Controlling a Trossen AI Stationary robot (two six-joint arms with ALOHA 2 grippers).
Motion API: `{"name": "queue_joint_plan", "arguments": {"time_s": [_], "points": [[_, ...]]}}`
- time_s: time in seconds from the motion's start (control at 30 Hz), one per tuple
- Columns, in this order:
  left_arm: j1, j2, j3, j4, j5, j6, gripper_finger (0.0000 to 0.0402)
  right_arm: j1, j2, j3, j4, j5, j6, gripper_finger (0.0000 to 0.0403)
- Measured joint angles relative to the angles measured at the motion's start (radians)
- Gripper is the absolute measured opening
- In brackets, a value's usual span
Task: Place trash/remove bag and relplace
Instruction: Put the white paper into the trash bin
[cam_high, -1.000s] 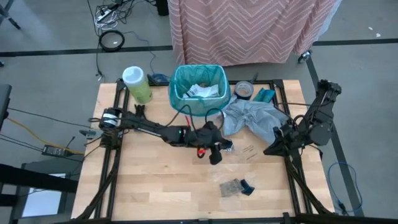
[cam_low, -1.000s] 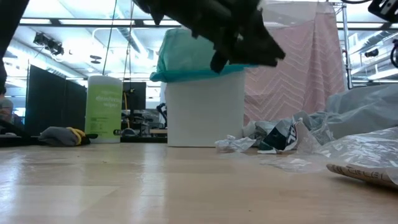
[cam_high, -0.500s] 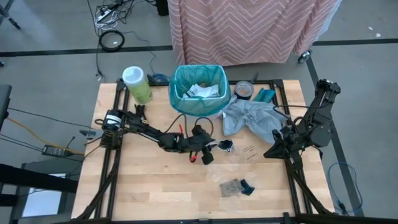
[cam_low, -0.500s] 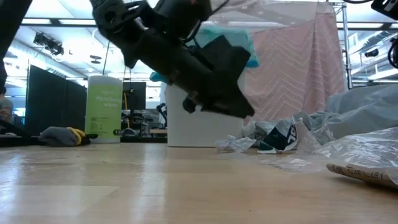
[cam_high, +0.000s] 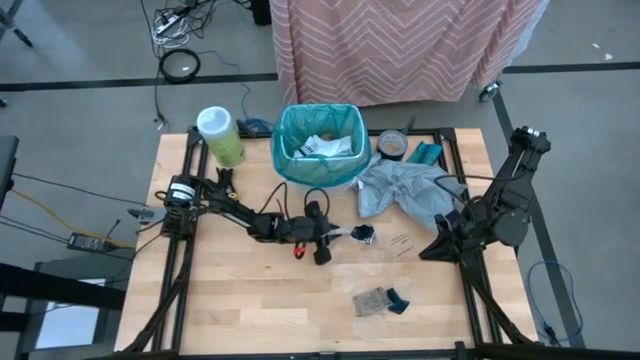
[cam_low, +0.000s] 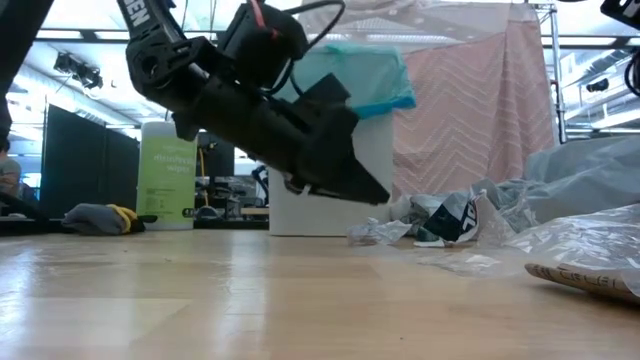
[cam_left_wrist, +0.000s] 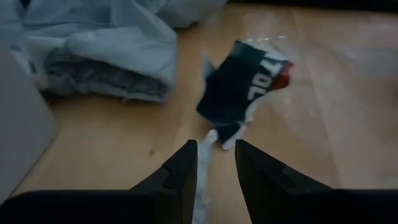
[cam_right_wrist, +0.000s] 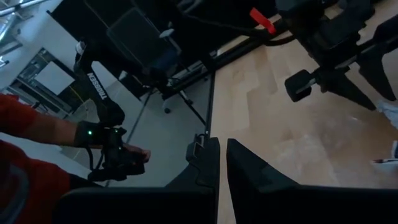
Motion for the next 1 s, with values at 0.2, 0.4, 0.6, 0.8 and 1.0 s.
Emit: {"name": "queue_joint_plan", "arguments": {"time_s": [0.2, 0.4, 0.6, 0.8, 1.0], "points": [[0.008, 0.006, -0.011, 0.000, -0.001, 0.000, 0.0118, 0.000, 0.037, 0.000, 0.051, 0.002, 0.002, 0.0020], [0.030, 0.020, -0.011, 0.057, 0.013, 0.003, 0.0118, 0.000, 0.070, 0.000, 0.073, 0.003, 0.015, 0.0020], [0.046, 0.039, -0.009, 0.051, 0.053, -0.002, 0.0118, -0.002, 0.093, 0.000, 0.095, 0.003, 0.016, 0.0020], [0.046, 0.101, -0.009, 0.088, 0.056, -0.015, 0.0118, -0.003, 0.095, 0.000, 0.098, 0.025, 0.016, 0.0020], [0.046, 0.155, -0.005, 0.136, 0.072, -0.092, 0.0117, -0.013, 0.096, 0.000, 0.111, 0.031, 0.010, 0.0020]]}}
